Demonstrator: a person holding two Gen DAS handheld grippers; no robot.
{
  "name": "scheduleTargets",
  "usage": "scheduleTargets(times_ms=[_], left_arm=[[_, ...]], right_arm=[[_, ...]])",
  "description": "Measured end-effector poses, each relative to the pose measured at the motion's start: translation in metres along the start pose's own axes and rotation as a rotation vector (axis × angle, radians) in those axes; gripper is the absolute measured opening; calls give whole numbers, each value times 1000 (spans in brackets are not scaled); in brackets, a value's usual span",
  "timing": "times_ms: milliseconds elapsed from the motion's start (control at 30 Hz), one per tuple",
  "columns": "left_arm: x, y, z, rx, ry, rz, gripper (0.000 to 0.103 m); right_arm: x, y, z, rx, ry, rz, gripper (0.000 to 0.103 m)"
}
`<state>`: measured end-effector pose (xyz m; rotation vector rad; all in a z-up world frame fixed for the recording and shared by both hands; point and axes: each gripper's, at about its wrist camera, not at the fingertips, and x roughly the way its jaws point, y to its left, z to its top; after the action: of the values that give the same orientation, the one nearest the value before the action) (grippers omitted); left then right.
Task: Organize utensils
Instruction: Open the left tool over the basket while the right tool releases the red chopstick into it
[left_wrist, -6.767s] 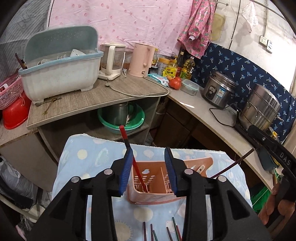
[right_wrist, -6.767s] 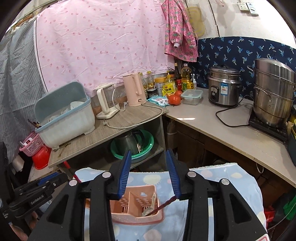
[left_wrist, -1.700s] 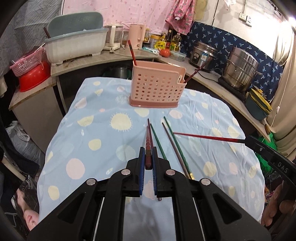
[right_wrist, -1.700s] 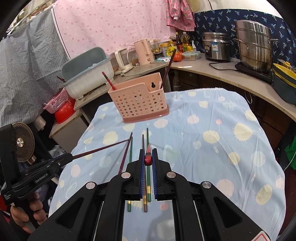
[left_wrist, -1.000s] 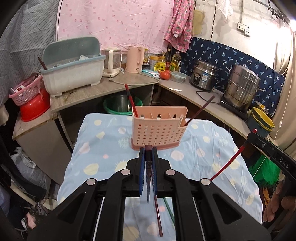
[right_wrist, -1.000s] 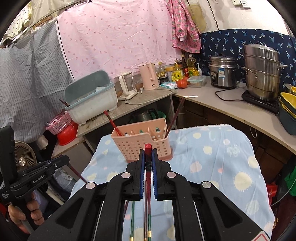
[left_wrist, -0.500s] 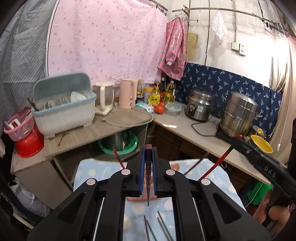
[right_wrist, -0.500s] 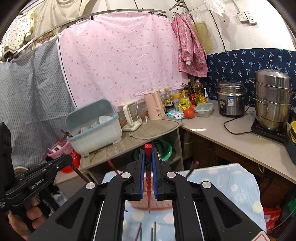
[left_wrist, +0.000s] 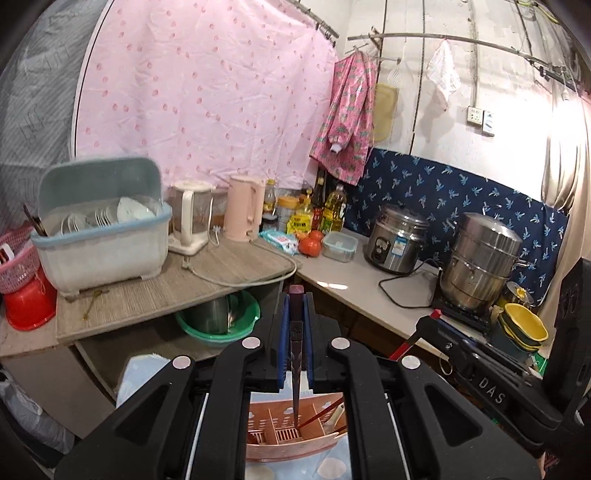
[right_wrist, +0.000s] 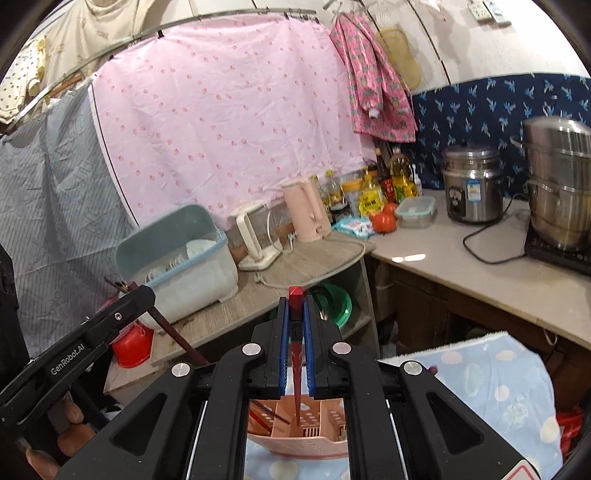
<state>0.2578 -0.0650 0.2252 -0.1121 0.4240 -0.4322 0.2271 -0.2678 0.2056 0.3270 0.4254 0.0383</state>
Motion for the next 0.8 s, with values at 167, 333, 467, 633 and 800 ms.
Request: scheduleTargets(times_ms=[167, 333, 467, 633, 800], left_arm=[[31, 15, -31, -18, 78, 32, 7], [44, 29, -53, -50, 114, 54, 8], [40, 39, -60, -81, 109, 116, 48], [35, 46, -68, -87, 132, 150, 48], [27, 47, -77, -81, 152, 163, 48]], right_arm=[[29, -9, -27, -2, 74, -25, 7], [45, -15, -45, -10, 125, -45, 11], [36, -21, -51, 8, 89, -85, 47], [24, -26, -55, 14, 83, -88, 47], [8, -23, -63, -5, 80, -90, 47]])
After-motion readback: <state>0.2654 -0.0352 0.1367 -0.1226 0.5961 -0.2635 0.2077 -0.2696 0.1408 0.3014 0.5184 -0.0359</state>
